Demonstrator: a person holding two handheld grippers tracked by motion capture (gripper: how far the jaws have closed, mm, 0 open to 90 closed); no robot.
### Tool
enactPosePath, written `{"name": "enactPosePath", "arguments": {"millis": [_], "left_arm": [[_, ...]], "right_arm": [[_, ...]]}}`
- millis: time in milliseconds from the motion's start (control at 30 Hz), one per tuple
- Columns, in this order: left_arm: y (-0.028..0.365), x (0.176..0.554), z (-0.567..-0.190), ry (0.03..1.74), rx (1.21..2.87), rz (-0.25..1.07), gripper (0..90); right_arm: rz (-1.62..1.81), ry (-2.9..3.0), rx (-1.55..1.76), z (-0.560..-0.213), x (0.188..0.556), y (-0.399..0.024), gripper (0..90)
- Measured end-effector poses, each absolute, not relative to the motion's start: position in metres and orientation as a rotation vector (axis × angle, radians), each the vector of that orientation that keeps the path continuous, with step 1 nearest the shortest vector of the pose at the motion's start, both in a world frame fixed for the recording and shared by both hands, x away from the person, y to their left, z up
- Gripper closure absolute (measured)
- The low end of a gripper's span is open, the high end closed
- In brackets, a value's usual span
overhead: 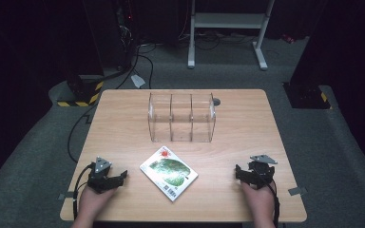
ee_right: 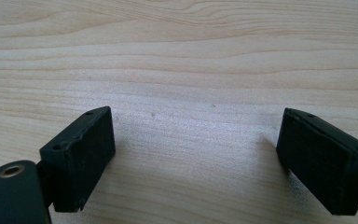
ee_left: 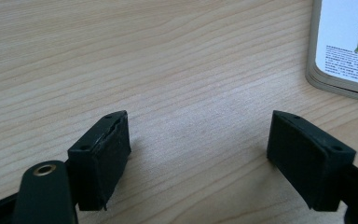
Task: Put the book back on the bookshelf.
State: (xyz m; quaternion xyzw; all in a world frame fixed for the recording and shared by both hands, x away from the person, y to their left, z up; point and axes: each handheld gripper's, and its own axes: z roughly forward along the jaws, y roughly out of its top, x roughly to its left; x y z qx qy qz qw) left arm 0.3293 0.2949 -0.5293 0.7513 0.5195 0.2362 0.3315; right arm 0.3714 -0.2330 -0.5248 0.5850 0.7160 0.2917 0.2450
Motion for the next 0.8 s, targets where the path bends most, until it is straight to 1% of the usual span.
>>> {"name": "enactPosePath", "arguments": {"millis": [267, 600, 800], "left_arm": [[0.295, 0.329, -0.529, 1.357, 1.964, 0.620, 21.3], [0.295, 0.331, -0.528, 1.342, 1.988, 0.592, 19.0], [0.296, 0.333, -0.525, 1.336, 1.995, 0.584, 20.1]], "right_arm": [[0.799, 1.962, 1.592, -0.525, 0.371, -0.234, 11.1], [0.792, 1.961, 1.587, -0.524, 0.369, -0.234, 11.8], [0.835, 1.952, 1.564, -0.518, 0.361, -0.233, 17.7]]}}
